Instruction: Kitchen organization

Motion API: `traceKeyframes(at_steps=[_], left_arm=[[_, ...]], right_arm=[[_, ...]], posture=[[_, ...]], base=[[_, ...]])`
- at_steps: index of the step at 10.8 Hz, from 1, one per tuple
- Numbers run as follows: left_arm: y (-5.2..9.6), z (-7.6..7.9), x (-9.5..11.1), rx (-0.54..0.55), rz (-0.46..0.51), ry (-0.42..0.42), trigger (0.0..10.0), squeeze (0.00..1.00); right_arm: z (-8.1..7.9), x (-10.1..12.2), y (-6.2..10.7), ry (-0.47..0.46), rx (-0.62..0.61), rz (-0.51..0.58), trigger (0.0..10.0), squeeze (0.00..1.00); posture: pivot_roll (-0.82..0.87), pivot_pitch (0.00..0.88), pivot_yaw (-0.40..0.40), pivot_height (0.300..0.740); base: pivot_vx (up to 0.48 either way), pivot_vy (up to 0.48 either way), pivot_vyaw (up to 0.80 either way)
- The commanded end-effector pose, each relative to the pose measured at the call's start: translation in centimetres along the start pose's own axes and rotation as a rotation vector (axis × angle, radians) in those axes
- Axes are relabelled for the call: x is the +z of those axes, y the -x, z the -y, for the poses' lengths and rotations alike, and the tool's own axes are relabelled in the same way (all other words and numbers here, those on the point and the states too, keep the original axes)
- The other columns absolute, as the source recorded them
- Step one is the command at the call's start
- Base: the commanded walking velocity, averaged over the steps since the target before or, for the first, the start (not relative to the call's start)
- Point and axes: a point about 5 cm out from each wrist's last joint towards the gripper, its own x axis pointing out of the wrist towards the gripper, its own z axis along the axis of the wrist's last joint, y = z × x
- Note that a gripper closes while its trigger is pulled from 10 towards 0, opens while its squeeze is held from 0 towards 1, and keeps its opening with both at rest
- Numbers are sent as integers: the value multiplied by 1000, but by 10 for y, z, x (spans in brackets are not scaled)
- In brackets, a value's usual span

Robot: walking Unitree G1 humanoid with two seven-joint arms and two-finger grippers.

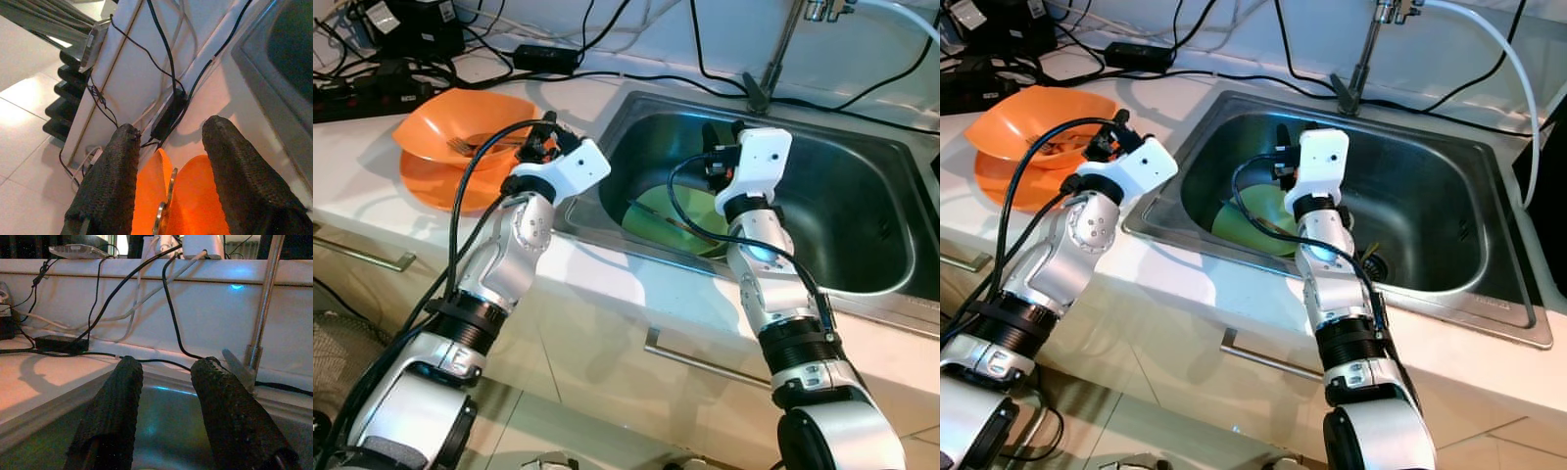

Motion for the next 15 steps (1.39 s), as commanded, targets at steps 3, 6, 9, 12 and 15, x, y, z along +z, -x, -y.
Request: traceKeyframes(at_steps=[3,6,9,12,15], left_arm=[[-2,-2,-2,15,-23,-39,10000,0],[-5,-4,-6,17,-52,-66,10000,0],[-17,-6,-11,5,-78,-91,10000,0],[-21,-4,-12,-9,-71,-78,0,0],[-22,-3,-13,-15,-62,-73,0,0]], right_arm=[[2,-2,1,9,-9,-19,10000,0],[1,-2,1,7,-8,-18,10000,0],[1,-2,0,9,-10,-18,10000,0],[2,-1,0,11,-13,-17,10000,0],[2,-2,-1,15,-13,-23,10000,0]], posture=[[83,60,-30,740],[84,59,-29,740],[79,52,-26,740],[80,47,-25,740],[82,47,-25,740]], base=[[0,0,0],[0,0,0],[0,0,0],[0,0,0],[0,0,0]])
